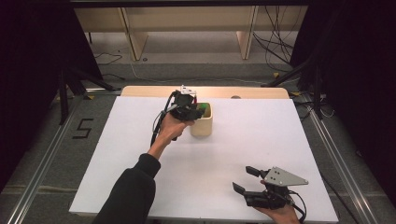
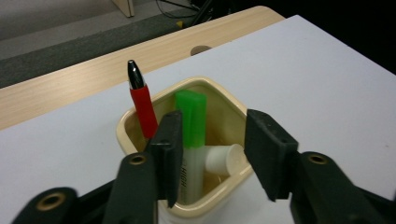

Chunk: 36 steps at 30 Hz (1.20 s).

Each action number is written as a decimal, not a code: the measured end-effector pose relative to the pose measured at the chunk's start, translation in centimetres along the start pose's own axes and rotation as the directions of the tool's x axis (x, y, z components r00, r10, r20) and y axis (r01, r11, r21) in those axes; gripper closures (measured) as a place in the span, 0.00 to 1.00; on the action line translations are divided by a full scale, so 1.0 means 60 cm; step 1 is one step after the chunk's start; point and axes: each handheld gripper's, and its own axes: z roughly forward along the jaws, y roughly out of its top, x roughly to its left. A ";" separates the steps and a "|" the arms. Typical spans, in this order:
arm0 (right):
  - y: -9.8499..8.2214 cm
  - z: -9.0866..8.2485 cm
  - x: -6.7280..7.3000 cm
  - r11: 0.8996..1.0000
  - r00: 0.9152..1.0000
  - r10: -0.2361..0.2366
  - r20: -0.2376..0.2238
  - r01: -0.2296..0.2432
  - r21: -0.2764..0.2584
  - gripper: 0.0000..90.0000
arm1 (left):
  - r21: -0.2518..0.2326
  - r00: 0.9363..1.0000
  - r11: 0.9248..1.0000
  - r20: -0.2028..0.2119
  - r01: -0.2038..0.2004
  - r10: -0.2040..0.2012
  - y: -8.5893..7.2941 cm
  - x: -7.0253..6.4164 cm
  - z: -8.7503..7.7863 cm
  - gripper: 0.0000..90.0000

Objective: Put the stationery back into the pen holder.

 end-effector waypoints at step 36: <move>0.001 0.000 0.002 1.000 1.000 0.002 0.011 -0.002 0.000 0.28 | -0.026 0.989 0.998 0.136 0.055 -0.051 -0.120 0.013 -0.139 0.28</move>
